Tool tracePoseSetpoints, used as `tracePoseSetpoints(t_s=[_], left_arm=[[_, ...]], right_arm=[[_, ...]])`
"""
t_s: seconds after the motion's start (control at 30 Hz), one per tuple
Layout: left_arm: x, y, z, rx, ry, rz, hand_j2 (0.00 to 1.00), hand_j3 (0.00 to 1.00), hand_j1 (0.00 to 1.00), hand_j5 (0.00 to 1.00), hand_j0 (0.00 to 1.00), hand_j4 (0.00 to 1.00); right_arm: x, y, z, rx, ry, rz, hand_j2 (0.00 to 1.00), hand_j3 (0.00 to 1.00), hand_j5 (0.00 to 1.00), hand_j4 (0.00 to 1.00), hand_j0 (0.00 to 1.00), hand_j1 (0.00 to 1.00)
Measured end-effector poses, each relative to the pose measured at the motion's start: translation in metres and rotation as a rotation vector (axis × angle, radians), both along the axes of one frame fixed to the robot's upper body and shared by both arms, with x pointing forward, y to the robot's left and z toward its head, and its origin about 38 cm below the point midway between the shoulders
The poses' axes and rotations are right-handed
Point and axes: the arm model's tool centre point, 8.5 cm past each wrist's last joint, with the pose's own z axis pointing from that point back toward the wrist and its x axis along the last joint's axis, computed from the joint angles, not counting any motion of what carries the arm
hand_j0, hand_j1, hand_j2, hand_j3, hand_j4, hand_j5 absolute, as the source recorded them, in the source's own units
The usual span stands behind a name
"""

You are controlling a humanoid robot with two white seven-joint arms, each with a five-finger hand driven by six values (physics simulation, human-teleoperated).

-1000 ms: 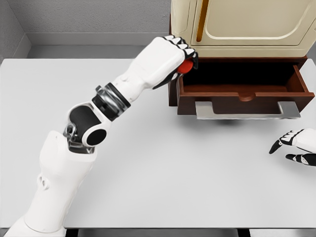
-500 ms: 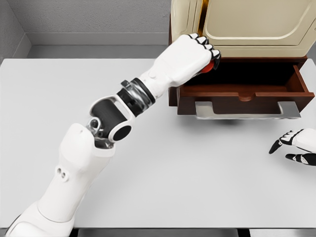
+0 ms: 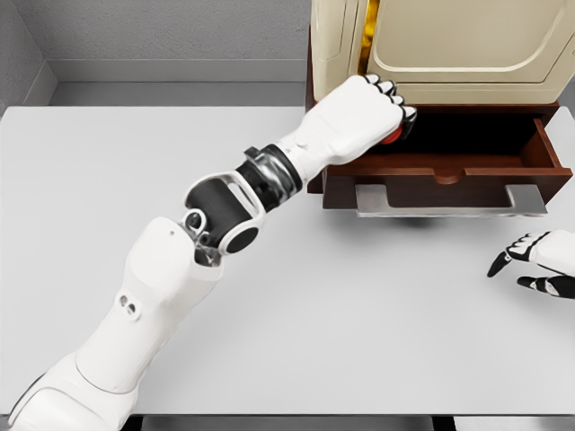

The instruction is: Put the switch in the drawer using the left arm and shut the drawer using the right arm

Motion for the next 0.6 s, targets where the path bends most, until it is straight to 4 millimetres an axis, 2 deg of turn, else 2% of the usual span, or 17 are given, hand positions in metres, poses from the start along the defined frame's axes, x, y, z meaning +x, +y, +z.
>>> tracePoseSetpoints(t_s=[0.03,0.1,0.2,0.3,0.6], left_arm=[[-0.0004,-0.0008,0.0004,0.002,-0.002,-0.002,0.39,0.39,0.39,0.39,0.39,0.39],[-0.0009,-0.0017,0.0007,0.004,-0.005,-0.005,0.61,0.61,0.61,0.61,0.61,0.61],[-0.0009,-0.0017,0.0006,0.004,-0.005,-0.004,0.76,0.76,0.76,0.76,0.76,0.76],[-0.0003,-0.0018,0.0024,0.004,-0.009,-0.003,0.79,0.79,0.79,0.79,0.79,0.79],[-0.0011,-0.0028,0.002,0.006,-0.01,-0.006,0.79,0.79,0.79,0.79,0.79,0.79]], right_arm=[[-0.0001,0.0004,0.0,0.0,0.0,0.001,0.59,0.59,0.59,0.59,0.59,0.59],[-0.0002,0.001,0.0001,0.001,0.0,0.003,0.59,0.59,0.59,0.59,0.59,0.59],[-0.0004,0.0025,0.0007,0.003,-0.002,0.007,0.59,0.59,0.59,0.59,0.59,0.59],[-0.0009,0.0061,0.0019,0.007,-0.006,0.017,0.59,0.59,0.59,0.59,0.59,0.59],[-0.0012,0.0086,0.0028,0.01,-0.008,0.025,0.59,0.59,0.59,0.59,0.59,0.59]])
